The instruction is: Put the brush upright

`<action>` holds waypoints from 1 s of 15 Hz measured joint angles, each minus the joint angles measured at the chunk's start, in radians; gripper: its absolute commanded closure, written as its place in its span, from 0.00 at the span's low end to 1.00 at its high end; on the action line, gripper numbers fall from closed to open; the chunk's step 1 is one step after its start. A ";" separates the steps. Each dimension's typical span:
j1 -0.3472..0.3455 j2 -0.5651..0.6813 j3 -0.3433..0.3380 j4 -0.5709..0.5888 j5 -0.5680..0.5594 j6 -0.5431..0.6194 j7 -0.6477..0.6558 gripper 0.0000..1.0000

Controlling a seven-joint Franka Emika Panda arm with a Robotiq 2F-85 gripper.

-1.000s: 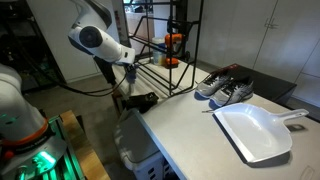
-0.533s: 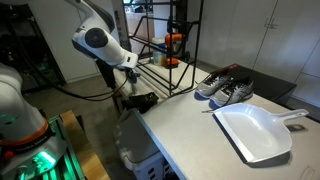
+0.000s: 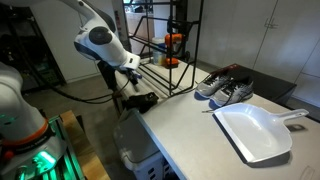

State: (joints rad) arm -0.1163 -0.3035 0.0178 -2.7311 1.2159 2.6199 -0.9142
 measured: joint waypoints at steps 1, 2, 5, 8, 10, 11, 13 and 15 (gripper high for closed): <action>0.002 -0.010 0.000 0.000 -0.052 0.000 0.023 0.00; 0.004 -0.026 0.000 -0.001 -0.117 -0.002 0.052 0.00; -0.032 -0.098 0.044 -0.003 -0.359 -0.072 0.167 0.00; -0.097 -0.189 0.119 0.025 -0.598 -0.219 0.259 0.00; -0.089 -0.248 0.114 0.065 -0.758 -0.325 0.311 0.00; -0.071 -0.273 0.099 0.090 -0.838 -0.381 0.331 0.00; -0.020 -0.313 0.056 0.146 -0.981 -0.496 0.349 0.00; 0.027 -0.343 0.025 0.195 -1.095 -0.582 0.348 0.00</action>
State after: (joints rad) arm -0.0898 -0.6469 0.0424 -2.5364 0.1207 2.0381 -0.5666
